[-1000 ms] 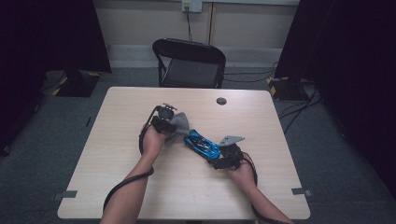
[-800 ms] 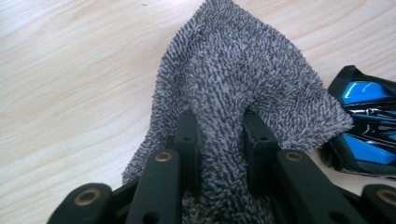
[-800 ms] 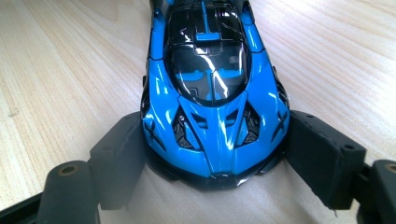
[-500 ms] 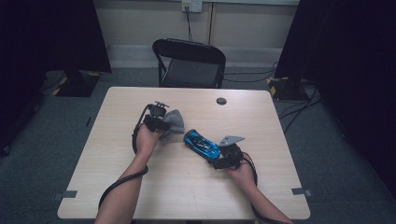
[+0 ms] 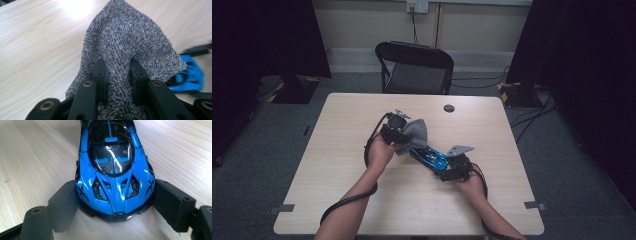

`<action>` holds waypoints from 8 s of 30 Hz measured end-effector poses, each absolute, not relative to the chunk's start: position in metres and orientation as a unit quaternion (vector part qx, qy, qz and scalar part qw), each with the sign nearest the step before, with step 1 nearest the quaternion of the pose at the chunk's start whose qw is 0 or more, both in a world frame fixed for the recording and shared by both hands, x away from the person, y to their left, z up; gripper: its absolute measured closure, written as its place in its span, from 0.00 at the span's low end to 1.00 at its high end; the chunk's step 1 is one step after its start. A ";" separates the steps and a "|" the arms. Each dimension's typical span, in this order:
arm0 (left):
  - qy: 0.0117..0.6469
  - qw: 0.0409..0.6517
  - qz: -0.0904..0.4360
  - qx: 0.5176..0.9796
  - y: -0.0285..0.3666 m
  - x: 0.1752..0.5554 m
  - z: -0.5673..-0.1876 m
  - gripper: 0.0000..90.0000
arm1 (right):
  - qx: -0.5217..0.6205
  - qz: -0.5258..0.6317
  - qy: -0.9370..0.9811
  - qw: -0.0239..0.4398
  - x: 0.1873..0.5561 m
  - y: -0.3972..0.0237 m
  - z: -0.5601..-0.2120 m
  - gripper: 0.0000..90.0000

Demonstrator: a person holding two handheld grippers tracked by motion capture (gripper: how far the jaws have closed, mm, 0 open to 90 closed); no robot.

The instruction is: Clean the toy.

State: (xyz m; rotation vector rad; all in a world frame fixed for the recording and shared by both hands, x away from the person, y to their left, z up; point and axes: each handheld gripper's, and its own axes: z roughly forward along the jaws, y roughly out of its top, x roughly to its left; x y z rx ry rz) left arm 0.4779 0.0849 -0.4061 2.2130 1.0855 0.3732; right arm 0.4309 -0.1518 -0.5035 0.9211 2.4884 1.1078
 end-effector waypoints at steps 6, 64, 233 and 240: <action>0.377 0.313 0.124 0.863 0.054 0.464 -0.419 0.80 | 0.318 0.382 0.858 0.133 0.431 -0.152 -0.504 0.26; 0.448 0.263 0.139 0.843 0.092 0.503 -0.437 0.79 | 0.318 0.382 0.858 0.132 0.431 -0.152 -0.503 0.26; 0.453 0.308 0.111 0.829 0.147 0.453 -0.447 0.80 | 0.305 0.385 0.864 0.113 0.470 -0.108 -0.479 0.48; 0.412 0.326 0.097 0.846 0.134 0.430 -0.437 0.80 | 0.305 0.385 0.864 0.113 0.470 -0.108 -0.479 0.48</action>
